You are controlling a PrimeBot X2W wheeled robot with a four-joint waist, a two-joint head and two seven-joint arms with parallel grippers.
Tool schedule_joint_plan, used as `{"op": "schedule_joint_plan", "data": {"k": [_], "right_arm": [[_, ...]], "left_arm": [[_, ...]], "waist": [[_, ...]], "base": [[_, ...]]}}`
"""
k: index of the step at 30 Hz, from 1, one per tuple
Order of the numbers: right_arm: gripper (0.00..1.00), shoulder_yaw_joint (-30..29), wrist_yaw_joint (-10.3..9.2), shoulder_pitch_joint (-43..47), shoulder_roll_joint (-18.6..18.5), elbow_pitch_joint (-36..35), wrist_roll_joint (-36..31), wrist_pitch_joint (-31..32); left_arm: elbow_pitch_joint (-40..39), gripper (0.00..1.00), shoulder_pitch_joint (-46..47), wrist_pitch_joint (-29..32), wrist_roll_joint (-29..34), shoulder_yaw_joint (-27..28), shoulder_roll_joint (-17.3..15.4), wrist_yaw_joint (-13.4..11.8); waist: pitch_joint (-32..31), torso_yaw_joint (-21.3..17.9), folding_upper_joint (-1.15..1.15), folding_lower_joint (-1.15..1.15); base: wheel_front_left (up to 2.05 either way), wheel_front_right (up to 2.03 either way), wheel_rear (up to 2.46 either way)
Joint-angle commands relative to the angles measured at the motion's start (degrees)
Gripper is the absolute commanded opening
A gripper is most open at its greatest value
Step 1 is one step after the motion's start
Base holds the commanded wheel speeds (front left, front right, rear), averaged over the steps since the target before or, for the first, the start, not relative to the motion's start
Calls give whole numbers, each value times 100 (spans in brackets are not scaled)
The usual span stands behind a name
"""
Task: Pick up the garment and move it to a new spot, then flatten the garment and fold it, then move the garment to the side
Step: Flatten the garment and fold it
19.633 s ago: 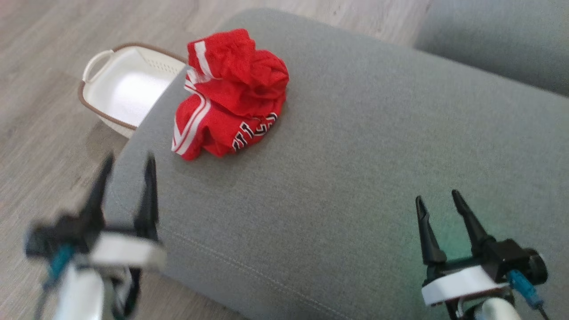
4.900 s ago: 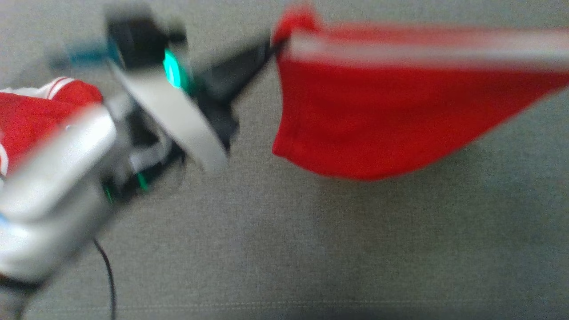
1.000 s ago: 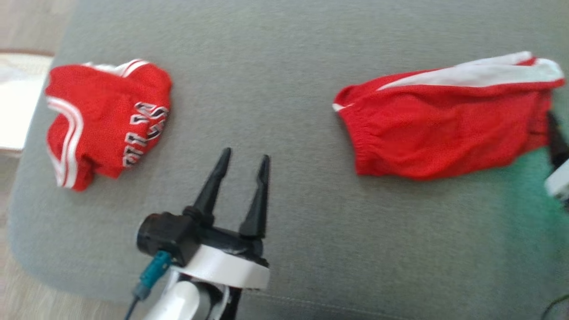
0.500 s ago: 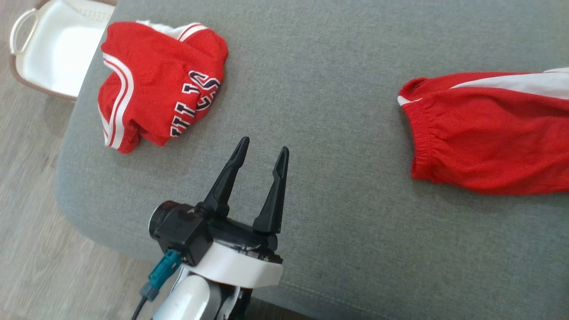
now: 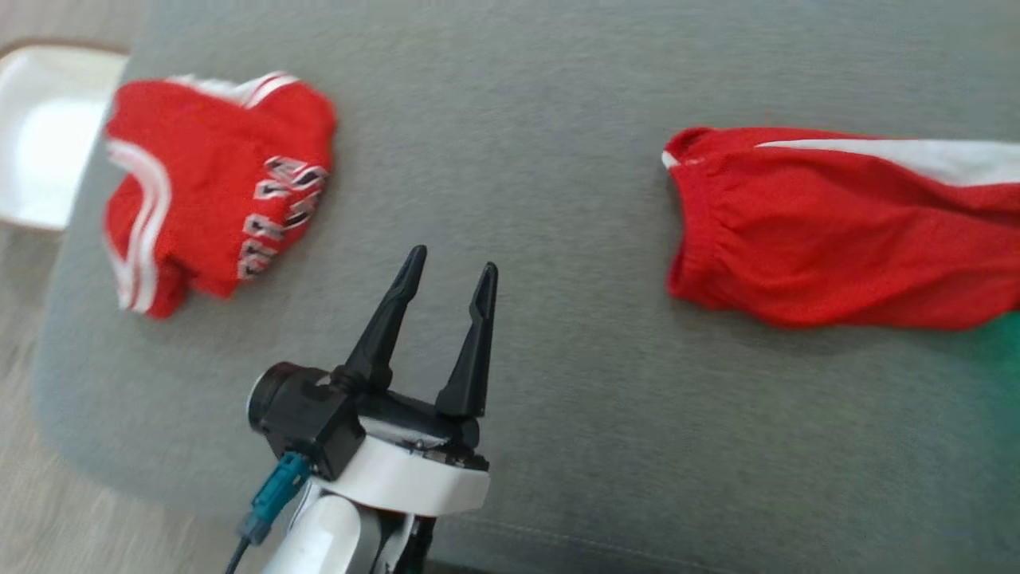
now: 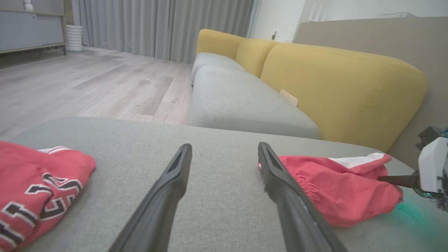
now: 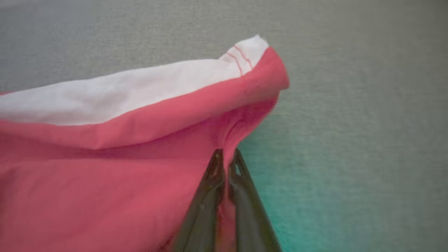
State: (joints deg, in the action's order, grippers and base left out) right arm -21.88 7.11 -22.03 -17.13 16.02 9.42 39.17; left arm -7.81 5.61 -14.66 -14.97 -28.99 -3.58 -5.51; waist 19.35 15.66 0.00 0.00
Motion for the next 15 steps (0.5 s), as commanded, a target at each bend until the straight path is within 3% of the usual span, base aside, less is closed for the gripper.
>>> {"op": "schedule_joint_plan", "data": {"k": [1,8,15], "right_arm": [[0,130,37,59,-269,-374,-66,-54],[0,167,37,35,-602,-848,-243,-170],[0,636,37,-188,-71,-1643,-117,-156]], "left_arm": [[-206,100,27,-34,114,245,10,0],[-203,100,61,-34,272,298,11,118],[-69,100,-3,-34,312,332,20,178]], "waist": [[-202,-453,0,0],[-198,-873,0,0],[-388,-933,0,0]], "base": [[0,0,0],[0,0,0],[0,0,0]]}}
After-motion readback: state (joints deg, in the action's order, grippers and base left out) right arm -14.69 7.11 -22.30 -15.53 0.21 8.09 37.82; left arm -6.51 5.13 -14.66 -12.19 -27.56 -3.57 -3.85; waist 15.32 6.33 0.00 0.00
